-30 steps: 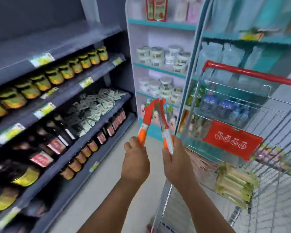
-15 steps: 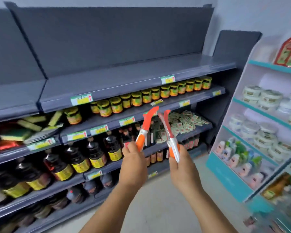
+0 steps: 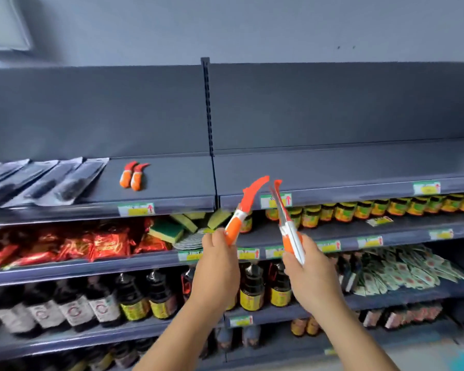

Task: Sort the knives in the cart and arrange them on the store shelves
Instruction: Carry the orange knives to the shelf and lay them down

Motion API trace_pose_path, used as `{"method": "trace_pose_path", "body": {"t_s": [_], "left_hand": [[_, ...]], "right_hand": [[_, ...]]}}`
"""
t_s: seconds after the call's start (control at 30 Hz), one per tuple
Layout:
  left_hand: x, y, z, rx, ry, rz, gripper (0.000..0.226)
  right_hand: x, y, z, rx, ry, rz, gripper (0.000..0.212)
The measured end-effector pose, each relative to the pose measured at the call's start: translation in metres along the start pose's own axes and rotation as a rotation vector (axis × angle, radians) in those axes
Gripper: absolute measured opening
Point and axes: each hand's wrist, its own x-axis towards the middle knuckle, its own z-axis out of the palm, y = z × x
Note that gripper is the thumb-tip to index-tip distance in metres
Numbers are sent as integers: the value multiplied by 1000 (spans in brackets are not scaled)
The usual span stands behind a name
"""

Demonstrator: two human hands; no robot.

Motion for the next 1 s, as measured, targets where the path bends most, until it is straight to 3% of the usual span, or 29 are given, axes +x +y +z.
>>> {"method": "trace_pose_path", "body": {"t_s": [0.17, 0.33, 0.53, 0.67, 0.8, 1.0], "left_hand": [[49, -46, -45, -4, 76, -27, 24], [96, -81, -79, 35, 169, -51, 27], [160, -110, -93, 93, 261, -144, 22], [209, -128, -80, 182, 233, -221, 35], [249, -141, -66, 289, 178, -296, 61], [281, -151, -49, 389, 54, -371, 65]], "right_hand": [[38, -60, 42, 71, -6, -57, 20], [84, -110, 80, 63, -41, -116, 14], [156, -150, 129, -3, -133, -151, 28], [204, -165, 162, -124, -178, -181, 27], [243, -174, 192, -245, -212, -125, 42], [276, -174, 223, -441, -267, -151, 51]]}}
